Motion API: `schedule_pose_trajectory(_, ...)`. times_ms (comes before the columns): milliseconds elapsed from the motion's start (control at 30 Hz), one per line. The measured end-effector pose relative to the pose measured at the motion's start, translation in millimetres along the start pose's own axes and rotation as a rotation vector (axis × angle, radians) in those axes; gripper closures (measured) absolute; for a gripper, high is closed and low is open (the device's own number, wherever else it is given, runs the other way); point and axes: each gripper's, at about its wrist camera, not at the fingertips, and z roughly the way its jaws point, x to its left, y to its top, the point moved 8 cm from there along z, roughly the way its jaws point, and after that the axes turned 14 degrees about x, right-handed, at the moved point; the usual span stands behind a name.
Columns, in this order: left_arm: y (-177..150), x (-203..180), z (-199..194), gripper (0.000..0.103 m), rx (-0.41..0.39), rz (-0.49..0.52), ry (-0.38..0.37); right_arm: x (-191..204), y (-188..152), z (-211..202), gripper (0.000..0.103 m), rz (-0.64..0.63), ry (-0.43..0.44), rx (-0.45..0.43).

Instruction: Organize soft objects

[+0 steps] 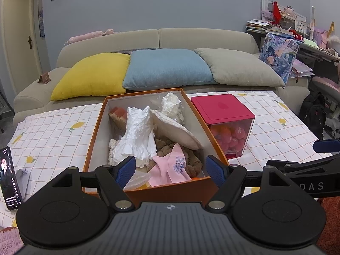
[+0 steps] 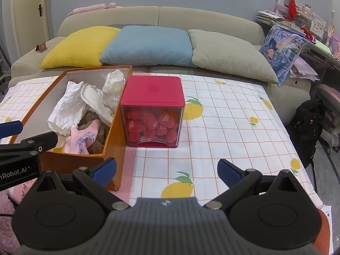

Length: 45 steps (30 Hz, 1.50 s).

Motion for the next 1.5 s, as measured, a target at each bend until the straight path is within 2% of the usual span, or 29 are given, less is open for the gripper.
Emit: schedule_pose_trajectory(1500,-1.4,-0.2,1.7,0.016,0.008,0.004,-0.017,2.4,-3.5,7.3,0.004,-0.008,-0.008,0.031)
